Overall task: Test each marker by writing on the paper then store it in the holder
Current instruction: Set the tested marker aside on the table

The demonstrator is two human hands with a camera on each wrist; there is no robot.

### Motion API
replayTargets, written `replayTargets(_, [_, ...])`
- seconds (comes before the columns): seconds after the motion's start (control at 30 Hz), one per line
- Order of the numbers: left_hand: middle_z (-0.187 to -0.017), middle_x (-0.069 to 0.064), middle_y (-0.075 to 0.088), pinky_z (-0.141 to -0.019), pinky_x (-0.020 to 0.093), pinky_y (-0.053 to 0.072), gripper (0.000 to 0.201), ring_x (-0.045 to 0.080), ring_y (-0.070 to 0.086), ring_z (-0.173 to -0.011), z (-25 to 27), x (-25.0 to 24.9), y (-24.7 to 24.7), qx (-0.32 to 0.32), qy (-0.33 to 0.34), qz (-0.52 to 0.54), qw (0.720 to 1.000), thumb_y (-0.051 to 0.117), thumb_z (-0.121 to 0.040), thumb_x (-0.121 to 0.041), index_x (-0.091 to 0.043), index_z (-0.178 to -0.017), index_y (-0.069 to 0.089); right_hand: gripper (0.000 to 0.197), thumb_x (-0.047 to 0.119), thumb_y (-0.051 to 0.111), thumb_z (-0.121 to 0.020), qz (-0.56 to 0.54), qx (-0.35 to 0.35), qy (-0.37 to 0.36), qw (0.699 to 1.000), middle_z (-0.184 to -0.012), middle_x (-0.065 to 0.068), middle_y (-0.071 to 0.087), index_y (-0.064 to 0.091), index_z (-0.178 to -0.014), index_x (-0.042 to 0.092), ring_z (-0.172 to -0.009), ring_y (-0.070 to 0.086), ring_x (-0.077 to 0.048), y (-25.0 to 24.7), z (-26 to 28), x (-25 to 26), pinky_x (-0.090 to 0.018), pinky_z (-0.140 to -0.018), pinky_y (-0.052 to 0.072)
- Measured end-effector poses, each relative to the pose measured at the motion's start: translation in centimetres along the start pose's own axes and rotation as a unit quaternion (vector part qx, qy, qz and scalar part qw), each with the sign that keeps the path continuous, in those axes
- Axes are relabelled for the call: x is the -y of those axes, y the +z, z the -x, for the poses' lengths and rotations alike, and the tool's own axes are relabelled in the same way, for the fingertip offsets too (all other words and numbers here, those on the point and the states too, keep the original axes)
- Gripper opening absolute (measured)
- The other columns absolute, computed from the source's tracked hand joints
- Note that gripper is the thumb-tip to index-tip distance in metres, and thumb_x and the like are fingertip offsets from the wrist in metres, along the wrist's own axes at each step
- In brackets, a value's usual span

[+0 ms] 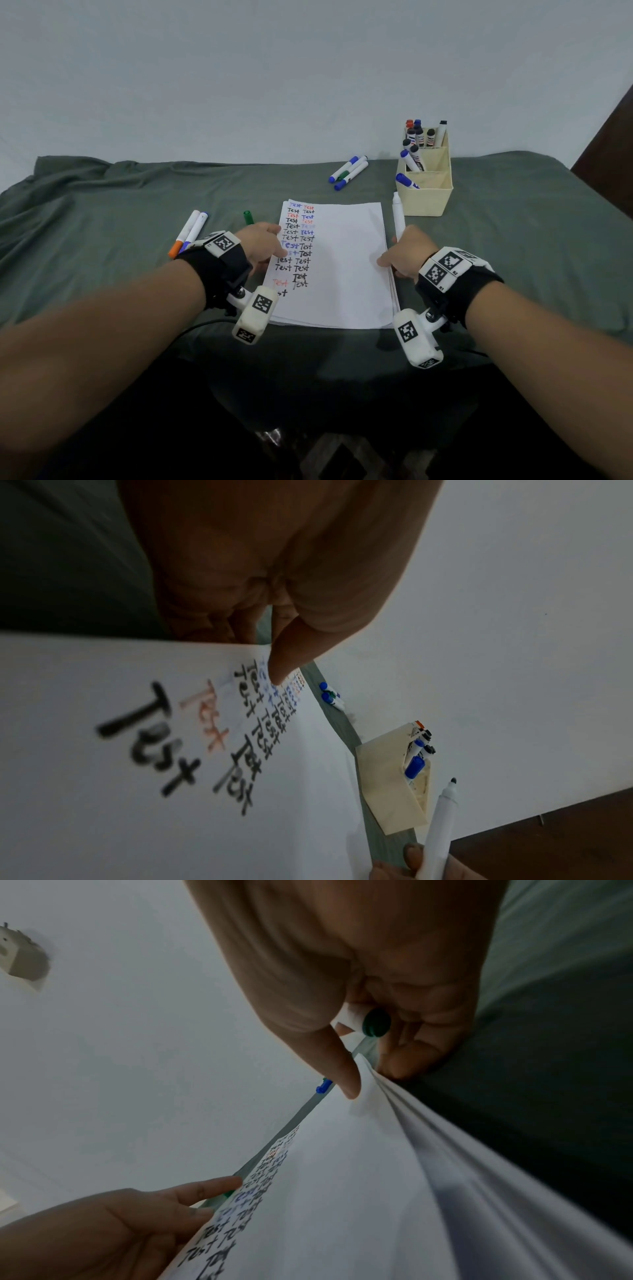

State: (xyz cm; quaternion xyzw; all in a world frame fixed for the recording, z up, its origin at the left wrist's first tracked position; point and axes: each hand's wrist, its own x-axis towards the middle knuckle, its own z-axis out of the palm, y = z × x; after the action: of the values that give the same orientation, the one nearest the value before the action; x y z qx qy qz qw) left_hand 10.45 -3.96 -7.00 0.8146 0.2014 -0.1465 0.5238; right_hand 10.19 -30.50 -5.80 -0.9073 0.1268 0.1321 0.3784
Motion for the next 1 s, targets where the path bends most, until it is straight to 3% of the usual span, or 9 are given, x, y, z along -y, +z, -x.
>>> replayTargets(0.07, [-0.12, 0.009, 0.068, -0.091, 0.047, 0.055, 0.07, 0.03, 0.067, -0.104, -0.2, -0.1, -0.1, -0.008, -0.003, -0.019, 1.0, 0.068, -0.086, 0.002, -0.025, -0.144, 0.041, 0.032, 0.001, 0.073, -0.084, -0.017, -0.012, -0.011, 1.0, -0.098, -0.011, 0.054, 0.049, -0.105, 0.006, -0.087, 0.056, -0.029, 0.1, -0.1, -0.1, -0.037, -0.073, 0.051])
replayTargets(0.13, [-0.121, 0.01, 0.067, -0.093, 0.048, 0.054, 0.075, 0.03, 0.066, -0.105, -0.5, -0.1, -0.2, -0.023, 0.001, -0.038, 0.999, 0.068, -0.086, 0.002, -0.026, -0.147, 0.037, 0.04, 0.0, 0.074, -0.083, -0.026, -0.018, -0.02, 0.999, -0.104, -0.012, 0.054, 0.049, -0.114, 0.006, -0.09, 0.057, -0.029, 0.2, -0.2, -0.2, -0.039, -0.079, 0.053])
replayTargets(0.23, [-0.117, 0.012, 0.069, -0.09, 0.048, 0.056, 0.061, 0.032, 0.068, -0.103, -0.7, 0.3, 0.1, -0.024, 0.027, -0.031, 0.999, 0.063, -0.085, 0.008, -0.018, -0.138, 0.05, 0.043, 0.001, 0.074, -0.083, -0.021, -0.024, -0.028, 0.999, -0.107, -0.011, 0.055, 0.051, -0.119, 0.004, -0.098, 0.059, -0.03, 0.3, -0.6, -0.3, -0.04, -0.083, 0.053])
replayTargets(0.37, [-0.113, 0.012, 0.071, -0.091, 0.047, 0.056, 0.051, 0.031, 0.069, -0.101, -1.3, -0.4, 0.1, -0.022, 0.042, -0.032, 0.998, 0.064, -0.086, 0.007, -0.015, -0.131, 0.058, 0.039, 0.004, 0.073, -0.084, -0.001, -0.05, -0.051, 0.997, -0.103, -0.008, 0.055, 0.051, -0.117, 0.006, -0.093, 0.055, -0.025, -0.1, -1.7, -0.1, -0.033, -0.076, 0.046])
replayTargets(0.53, [-0.114, 0.012, 0.071, -0.093, 0.045, 0.055, 0.045, 0.031, 0.068, -0.104, -2.0, -2.0, 0.4, -0.016, 0.058, -0.054, 0.997, 0.064, -0.087, 0.006, -0.012, -0.128, 0.061, 0.031, 0.006, 0.068, -0.087, 0.06, -0.081, -0.072, 0.992, -0.097, -0.007, 0.056, 0.048, -0.111, 0.009, -0.087, 0.057, -0.025, -0.4, -3.4, 0.6, -0.034, -0.072, 0.046])
replayTargets(0.67, [-0.12, 0.016, 0.067, -0.095, 0.041, 0.053, 0.044, 0.032, 0.064, -0.111, -2.7, -2.9, 0.7, -0.045, 0.089, -0.154, 0.983, 0.067, -0.082, 0.0, -0.008, -0.125, 0.064, 0.023, 0.007, 0.065, -0.09, 0.111, -0.101, -0.084, 0.985, -0.082, -0.002, 0.05, 0.045, -0.102, 0.011, -0.066, 0.047, -0.015, -0.5, -4.7, 1.0, -0.028, -0.054, 0.036])
replayTargets(0.77, [-0.122, 0.015, 0.066, -0.096, 0.04, 0.052, 0.044, 0.031, 0.063, -0.113, -3.3, -3.3, 0.8, -0.036, 0.082, -0.18, 0.98, 0.068, -0.082, -0.004, -0.008, -0.126, 0.064, 0.022, 0.006, 0.064, -0.09, 0.151, -0.099, -0.081, 0.98, -0.076, 0.0, 0.046, 0.044, -0.098, 0.012, -0.062, 0.043, -0.013, -0.6, -5.6, 1.3, -0.028, -0.056, 0.036])
replayTargets(0.9, [-0.124, 0.016, 0.065, -0.097, 0.042, 0.052, 0.045, 0.031, 0.062, -0.114, -4.0, -3.4, 1.0, -0.025, 0.069, -0.173, 0.982, 0.07, -0.082, -0.007, -0.009, -0.127, 0.063, 0.016, 0.008, 0.061, -0.093, 0.181, -0.087, -0.08, 0.976, -0.076, -0.001, 0.046, 0.047, -0.1, 0.011, -0.07, 0.05, -0.019, -1.0, -6.5, 1.5, -0.03, -0.061, 0.039])
replayTargets(1.0, [-0.122, 0.017, 0.065, -0.096, 0.043, 0.053, 0.044, 0.032, 0.063, -0.112, -4.5, -3.2, 1.1, -0.03, 0.069, -0.176, 0.981, 0.072, -0.082, -0.007, -0.006, -0.125, 0.063, 0.013, 0.01, 0.06, -0.095, 0.201, -0.07, -0.086, 0.973, -0.081, -0.003, 0.051, 0.047, -0.099, 0.01, -0.064, 0.047, -0.014, -1.4, -7.0, 1.6, -0.027, -0.053, 0.036])
